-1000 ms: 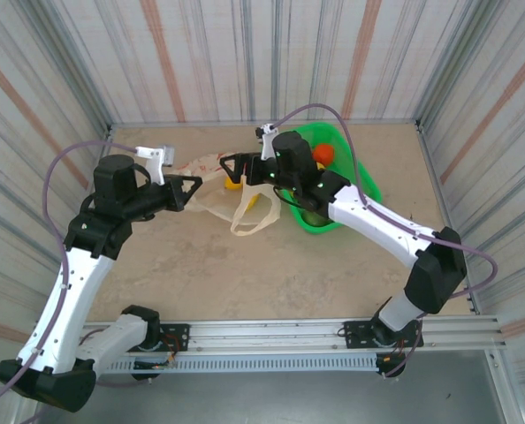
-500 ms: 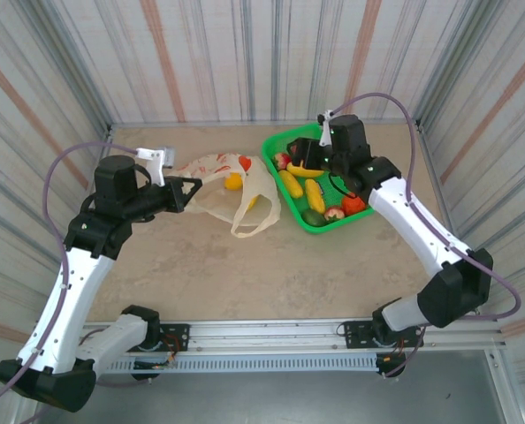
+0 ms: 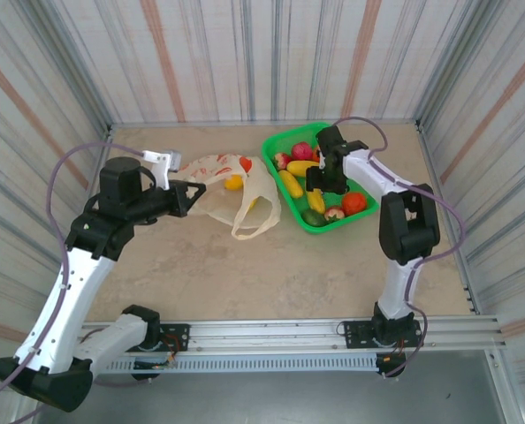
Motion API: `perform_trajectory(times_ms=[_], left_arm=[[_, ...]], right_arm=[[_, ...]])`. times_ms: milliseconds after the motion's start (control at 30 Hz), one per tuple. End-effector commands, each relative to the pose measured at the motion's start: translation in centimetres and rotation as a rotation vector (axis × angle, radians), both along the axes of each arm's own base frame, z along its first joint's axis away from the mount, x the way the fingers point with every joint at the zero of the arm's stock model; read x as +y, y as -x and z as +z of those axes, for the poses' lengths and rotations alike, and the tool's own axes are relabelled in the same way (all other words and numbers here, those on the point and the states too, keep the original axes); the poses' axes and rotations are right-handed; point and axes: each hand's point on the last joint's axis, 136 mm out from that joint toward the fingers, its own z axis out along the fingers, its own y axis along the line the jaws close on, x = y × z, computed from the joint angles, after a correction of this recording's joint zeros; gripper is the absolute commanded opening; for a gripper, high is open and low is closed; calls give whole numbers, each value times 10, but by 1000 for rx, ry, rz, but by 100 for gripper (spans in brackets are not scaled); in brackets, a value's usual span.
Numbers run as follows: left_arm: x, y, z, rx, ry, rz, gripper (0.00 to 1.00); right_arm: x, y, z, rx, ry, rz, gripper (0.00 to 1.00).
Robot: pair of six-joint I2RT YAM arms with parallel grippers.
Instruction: Place the fake fruits into the plastic bag and tie a complex knot
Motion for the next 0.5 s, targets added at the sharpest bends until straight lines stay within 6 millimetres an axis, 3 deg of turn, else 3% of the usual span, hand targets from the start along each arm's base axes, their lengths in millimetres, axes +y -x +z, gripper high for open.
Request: perform_trajectory(times_ms=[0,300,467], left_arm=[[0,3,13,-45,-25,-11,0],[-2,5,13,-51,-26,-20,0],[-1,6,13,-52,-26,-17,0]], right_arm=[[5,2,2,79,-31,62,71],[-2,-11,-32,230,55,97,72],[-2,-6,-48,305,88,136,69]])
